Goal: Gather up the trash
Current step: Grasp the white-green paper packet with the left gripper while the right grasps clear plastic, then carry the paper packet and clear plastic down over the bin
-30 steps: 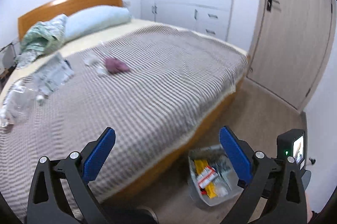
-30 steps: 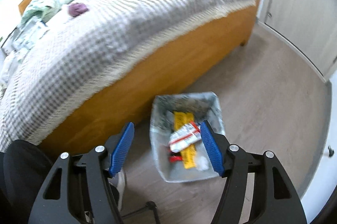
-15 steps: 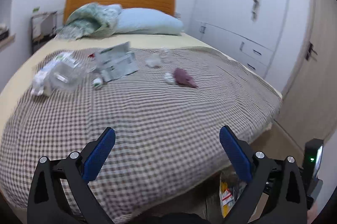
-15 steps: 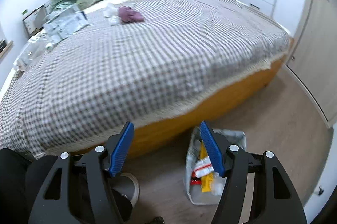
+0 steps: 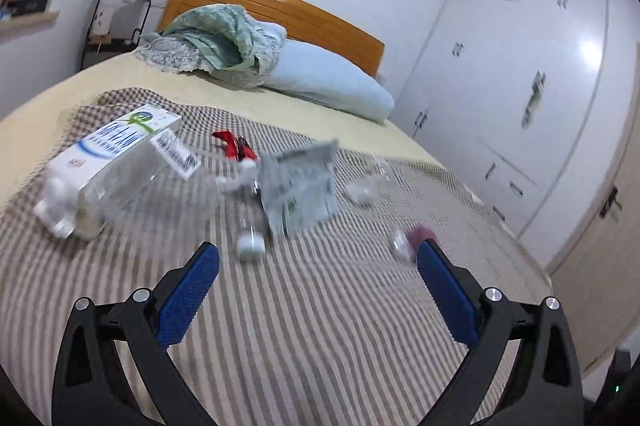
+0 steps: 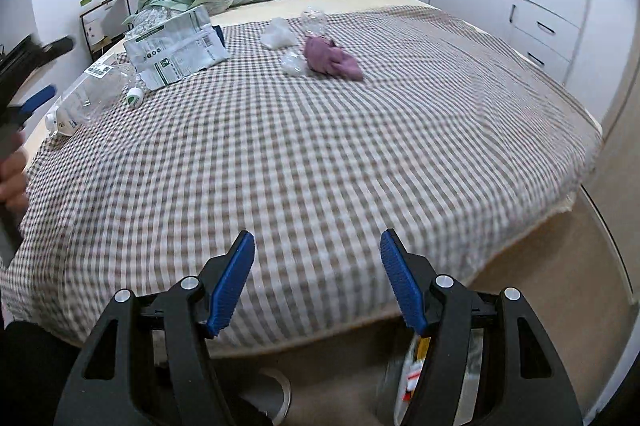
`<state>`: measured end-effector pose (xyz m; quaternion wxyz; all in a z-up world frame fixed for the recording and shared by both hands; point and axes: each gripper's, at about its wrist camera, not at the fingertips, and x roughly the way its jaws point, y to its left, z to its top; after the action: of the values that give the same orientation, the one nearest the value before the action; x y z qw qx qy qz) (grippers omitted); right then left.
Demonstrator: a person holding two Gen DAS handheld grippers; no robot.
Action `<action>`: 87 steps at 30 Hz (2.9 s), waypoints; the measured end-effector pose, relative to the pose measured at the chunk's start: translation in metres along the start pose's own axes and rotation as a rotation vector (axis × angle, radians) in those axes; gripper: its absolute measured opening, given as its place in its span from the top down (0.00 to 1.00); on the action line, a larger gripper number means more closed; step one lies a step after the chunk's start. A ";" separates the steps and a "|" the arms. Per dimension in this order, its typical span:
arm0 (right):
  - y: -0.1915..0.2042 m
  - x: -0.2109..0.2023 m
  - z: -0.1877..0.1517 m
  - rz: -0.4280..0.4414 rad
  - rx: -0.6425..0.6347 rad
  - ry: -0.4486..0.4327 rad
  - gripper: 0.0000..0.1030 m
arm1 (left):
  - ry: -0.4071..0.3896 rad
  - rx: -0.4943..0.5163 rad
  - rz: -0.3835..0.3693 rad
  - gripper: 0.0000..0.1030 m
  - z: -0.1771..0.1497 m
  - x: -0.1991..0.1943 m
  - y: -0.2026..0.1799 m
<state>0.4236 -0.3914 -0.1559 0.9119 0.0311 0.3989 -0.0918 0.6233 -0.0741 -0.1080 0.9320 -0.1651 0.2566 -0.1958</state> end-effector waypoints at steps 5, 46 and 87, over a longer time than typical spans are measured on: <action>0.007 0.028 0.028 -0.002 0.005 -0.014 0.39 | 0.004 0.101 0.045 0.07 0.030 0.057 0.006; 0.060 0.082 0.230 0.228 -0.187 -0.002 0.77 | 0.020 0.146 0.022 1.00 0.069 0.006 -0.055; -0.240 0.106 -0.304 0.169 0.484 0.577 0.75 | 0.587 0.678 -0.279 1.00 -0.277 -0.054 -0.394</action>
<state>0.2286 -0.6026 -0.4363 0.7329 0.3028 0.6017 -0.0952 0.3196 -0.4499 -0.1503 0.7860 0.1784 0.4063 -0.4305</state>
